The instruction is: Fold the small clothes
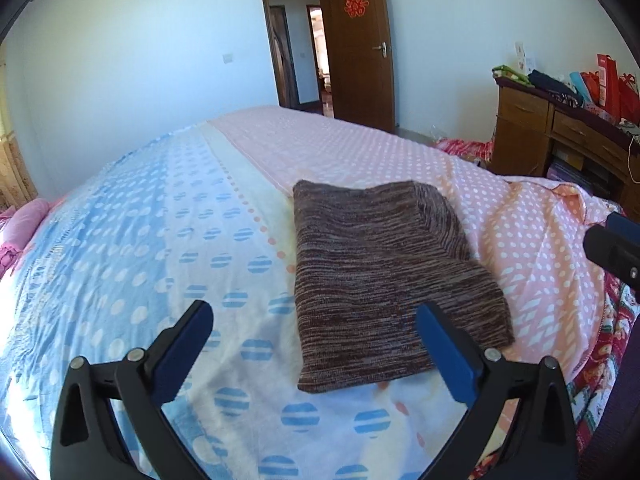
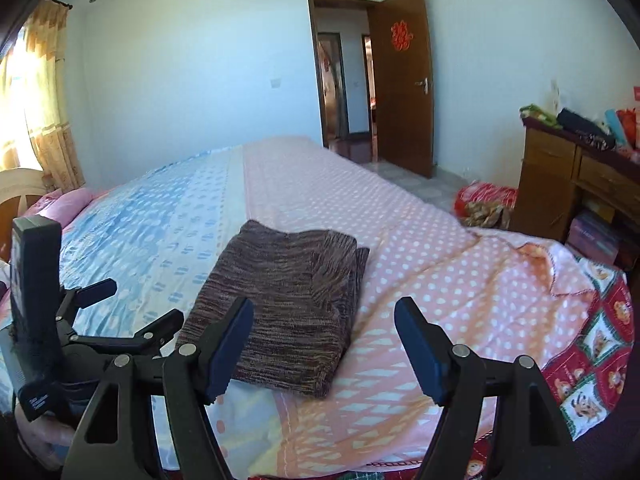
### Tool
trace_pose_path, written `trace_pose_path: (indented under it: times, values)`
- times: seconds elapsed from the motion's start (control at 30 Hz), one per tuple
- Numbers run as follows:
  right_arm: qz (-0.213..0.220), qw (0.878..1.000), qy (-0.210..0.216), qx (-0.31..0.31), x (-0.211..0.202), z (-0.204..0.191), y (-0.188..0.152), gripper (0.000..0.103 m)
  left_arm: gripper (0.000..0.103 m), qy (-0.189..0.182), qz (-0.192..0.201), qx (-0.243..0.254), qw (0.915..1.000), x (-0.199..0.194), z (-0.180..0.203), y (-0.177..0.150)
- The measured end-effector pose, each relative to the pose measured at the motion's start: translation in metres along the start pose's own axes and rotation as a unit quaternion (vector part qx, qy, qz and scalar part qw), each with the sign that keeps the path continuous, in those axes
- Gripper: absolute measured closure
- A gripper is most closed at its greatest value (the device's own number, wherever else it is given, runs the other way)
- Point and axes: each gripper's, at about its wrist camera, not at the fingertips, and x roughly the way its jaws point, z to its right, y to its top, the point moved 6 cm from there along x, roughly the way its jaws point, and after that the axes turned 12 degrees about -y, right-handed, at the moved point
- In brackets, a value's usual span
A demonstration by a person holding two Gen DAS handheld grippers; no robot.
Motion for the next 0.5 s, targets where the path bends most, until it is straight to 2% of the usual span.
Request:
trace_pose_path:
  times: [0.23,0.4,0.5]
  values:
    - [0.049,0.998,-0.014,0.026,-0.042,0.001,0.018,0.029,0.000,0.007,0.024,-0.022,0.9994,-0.040,-0.001,0.006]
    - [0.071,0.997,-0.022,-0.007,-0.080,0.000,0.018,0.029,0.000,-0.012,0.039,-0.054,0.9977,-0.067,-0.001,0.011]
    - [0.095,0.995,-0.035,-0.025,-0.103,0.002,0.021,0.026,0.000,-0.005,0.060,-0.054,0.9967,-0.087,0.002,0.016]
